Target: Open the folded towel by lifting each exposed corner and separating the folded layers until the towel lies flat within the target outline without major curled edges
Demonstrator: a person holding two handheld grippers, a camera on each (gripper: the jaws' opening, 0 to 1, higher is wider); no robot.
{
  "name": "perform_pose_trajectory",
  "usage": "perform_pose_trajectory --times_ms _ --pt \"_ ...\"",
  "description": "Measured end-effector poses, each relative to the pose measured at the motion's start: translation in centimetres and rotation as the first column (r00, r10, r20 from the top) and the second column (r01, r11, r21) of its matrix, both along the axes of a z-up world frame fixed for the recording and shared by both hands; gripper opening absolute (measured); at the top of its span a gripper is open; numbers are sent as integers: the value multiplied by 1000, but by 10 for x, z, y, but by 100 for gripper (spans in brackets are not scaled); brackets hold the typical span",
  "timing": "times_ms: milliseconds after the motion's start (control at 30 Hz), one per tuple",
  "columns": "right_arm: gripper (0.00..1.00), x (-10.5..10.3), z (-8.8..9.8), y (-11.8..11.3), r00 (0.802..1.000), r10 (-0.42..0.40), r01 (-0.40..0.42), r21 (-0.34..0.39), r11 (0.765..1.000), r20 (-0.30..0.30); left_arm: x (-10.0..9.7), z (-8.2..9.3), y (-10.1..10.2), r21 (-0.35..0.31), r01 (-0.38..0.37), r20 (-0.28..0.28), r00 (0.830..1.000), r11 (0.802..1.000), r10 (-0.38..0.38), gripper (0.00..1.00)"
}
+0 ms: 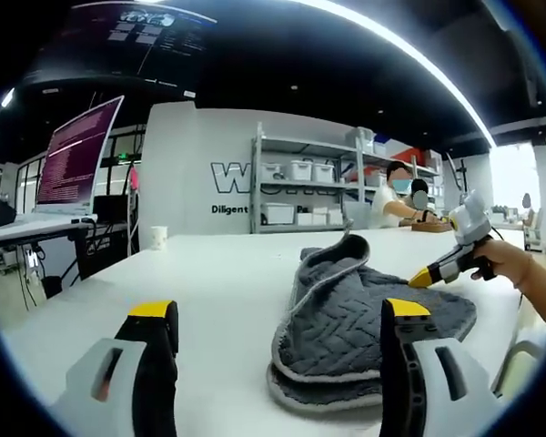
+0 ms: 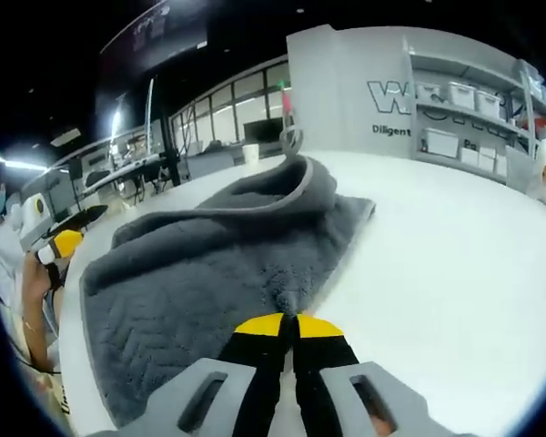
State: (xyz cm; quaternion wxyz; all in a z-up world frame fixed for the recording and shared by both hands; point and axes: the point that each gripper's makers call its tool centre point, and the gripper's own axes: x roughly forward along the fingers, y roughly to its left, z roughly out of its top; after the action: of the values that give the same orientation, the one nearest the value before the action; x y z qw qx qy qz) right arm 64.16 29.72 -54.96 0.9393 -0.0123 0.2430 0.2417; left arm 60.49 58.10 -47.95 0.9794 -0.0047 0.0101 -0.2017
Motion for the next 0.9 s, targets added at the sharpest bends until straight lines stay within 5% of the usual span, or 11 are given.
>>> perform_pose_trajectory --times_ms 900 --pt "0 -10 0 -59 998 -70 70 19 997 1 0 -5 -7 14 18 -15 1000 1000 -18 91"
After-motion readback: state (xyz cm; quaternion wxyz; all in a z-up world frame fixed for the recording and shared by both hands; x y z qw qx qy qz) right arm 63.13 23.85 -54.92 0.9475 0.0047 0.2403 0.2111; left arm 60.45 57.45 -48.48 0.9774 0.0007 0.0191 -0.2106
